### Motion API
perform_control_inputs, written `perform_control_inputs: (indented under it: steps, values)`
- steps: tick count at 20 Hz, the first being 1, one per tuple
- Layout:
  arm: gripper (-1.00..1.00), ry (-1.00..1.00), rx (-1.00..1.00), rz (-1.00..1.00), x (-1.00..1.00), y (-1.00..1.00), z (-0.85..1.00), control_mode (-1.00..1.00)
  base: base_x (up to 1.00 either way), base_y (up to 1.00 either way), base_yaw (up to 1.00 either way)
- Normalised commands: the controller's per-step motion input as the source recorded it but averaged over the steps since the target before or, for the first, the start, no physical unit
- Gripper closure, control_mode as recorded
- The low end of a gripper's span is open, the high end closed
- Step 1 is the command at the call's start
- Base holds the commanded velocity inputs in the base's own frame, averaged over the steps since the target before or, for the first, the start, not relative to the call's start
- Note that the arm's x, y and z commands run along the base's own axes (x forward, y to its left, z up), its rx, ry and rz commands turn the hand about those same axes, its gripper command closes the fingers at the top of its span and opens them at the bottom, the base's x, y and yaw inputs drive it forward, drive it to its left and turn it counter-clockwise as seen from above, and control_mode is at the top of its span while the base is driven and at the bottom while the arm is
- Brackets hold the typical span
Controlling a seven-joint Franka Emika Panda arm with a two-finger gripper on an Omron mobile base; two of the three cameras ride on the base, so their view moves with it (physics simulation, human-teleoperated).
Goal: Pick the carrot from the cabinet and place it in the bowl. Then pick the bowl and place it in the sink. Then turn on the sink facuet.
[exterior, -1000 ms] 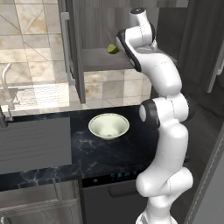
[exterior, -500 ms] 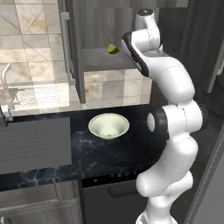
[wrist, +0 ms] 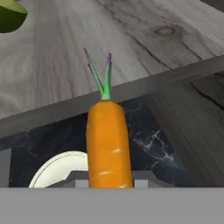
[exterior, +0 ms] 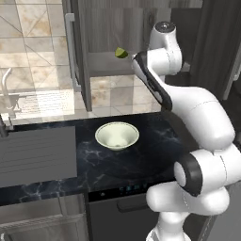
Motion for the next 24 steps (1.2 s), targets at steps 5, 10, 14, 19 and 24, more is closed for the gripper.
perform_control_inputs:
  steps: [5, 10, 14, 19, 24]
  values:
    - [1.00, -0.01, 0.00, 0.20, -1.00, 0.57, -0.51, -1.00, 0.00, 0.00, 0.00]
    - [1.00, 0.06, 0.00, 0.19, -0.97, 0.44, -0.67, -1.00, 0.00, 0.00, 0.00]
    - [1.00, 0.28, 0.00, 0.16, -0.32, 0.22, -0.98, -1.00, 0.00, 0.00, 0.00]
    - [1.00, 0.29, -0.03, 0.13, 0.25, 0.12, -1.00, -1.00, 0.00, 0.00, 0.00]
    - [1.00, 0.05, -0.10, 0.03, 0.74, 0.15, -0.71, -1.00, 0.00, 0.00, 0.00]
